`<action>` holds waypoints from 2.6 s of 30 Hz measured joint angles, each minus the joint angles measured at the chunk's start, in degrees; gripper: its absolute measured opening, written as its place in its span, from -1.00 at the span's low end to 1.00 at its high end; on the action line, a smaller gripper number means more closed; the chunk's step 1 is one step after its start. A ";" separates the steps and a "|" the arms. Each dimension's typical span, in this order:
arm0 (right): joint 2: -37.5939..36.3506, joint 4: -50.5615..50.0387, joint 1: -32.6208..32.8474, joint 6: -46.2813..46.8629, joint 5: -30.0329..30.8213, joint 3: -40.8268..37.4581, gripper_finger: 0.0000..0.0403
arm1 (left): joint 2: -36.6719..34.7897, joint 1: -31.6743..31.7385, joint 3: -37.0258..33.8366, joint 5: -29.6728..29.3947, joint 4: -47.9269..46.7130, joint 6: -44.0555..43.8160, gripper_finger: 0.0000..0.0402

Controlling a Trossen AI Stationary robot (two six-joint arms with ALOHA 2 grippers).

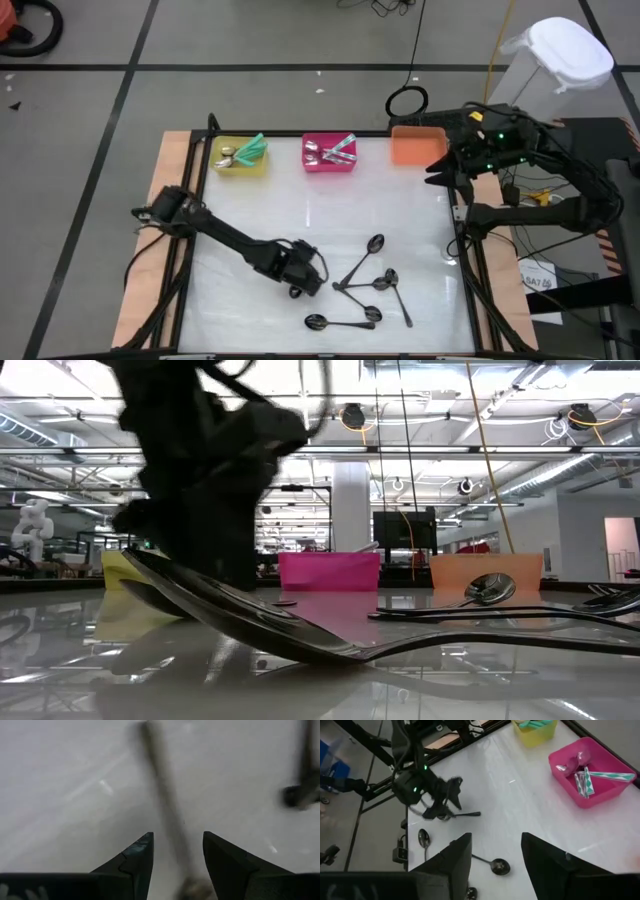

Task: Sort silverware by color (type)
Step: Put the black spoon into the orange bin

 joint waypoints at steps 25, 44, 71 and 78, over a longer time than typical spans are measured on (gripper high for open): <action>0.38 0.09 0.00 -1.96 0.30 0.00 -0.16 | 12.67 2.06 20.17 4.50 -21.28 10.82 -0.96; 0.56 0.08 0.00 -2.82 0.40 0.02 -0.16 | 11.46 5.56 30.87 7.69 -27.83 25.75 -1.00; -1.89 0.85 -0.02 -3.76 -1.20 -4.42 -0.16 | 11.36 17.09 64.54 9.04 -31.56 46.99 -1.00; 1.75 2.87 -0.02 11.93 -1.20 -4.42 -0.16 | 11.36 18.08 64.51 5.86 -29.51 52.11 -1.00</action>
